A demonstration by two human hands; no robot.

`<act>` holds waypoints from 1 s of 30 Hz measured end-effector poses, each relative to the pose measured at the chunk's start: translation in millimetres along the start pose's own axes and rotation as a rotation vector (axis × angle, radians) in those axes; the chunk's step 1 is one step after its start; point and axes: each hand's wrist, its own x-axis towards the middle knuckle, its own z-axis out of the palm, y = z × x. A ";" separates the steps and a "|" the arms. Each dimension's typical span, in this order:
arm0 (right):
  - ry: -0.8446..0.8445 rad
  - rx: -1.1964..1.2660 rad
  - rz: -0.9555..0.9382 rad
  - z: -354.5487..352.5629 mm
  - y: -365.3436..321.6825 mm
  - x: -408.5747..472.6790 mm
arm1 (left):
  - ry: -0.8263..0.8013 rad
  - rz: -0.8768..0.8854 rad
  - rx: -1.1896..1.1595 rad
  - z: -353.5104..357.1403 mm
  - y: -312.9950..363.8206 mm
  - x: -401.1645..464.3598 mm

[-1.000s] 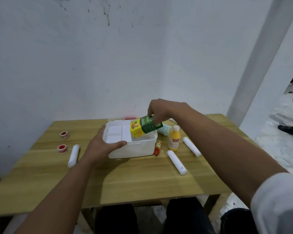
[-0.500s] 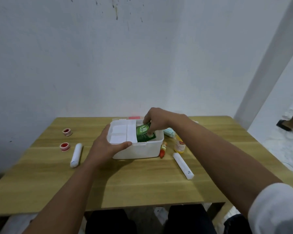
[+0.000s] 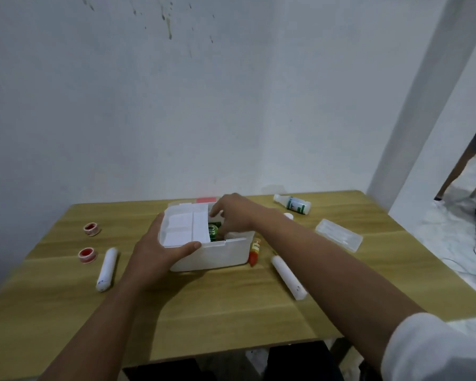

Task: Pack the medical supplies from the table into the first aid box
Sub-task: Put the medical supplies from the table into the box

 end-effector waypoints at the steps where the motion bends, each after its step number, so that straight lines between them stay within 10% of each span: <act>1: 0.040 0.071 0.014 -9.4 5.0 -2.9 | 0.005 0.005 -0.003 0.7 -0.7 0.0; 9: 0.395 0.197 0.295 -66.5 110.5 -36.9 | 0.018 0.000 -0.008 1.8 -5.2 -0.2; 20: -0.269 -0.221 0.979 -42.9 193.3 -125.5 | 0.003 -0.045 -0.004 -1.4 -7.4 0.1; 30: 0.312 0.423 0.853 -46.4 184.0 -146.0 | -0.016 -0.043 -0.023 -4.7 1.4 -3.2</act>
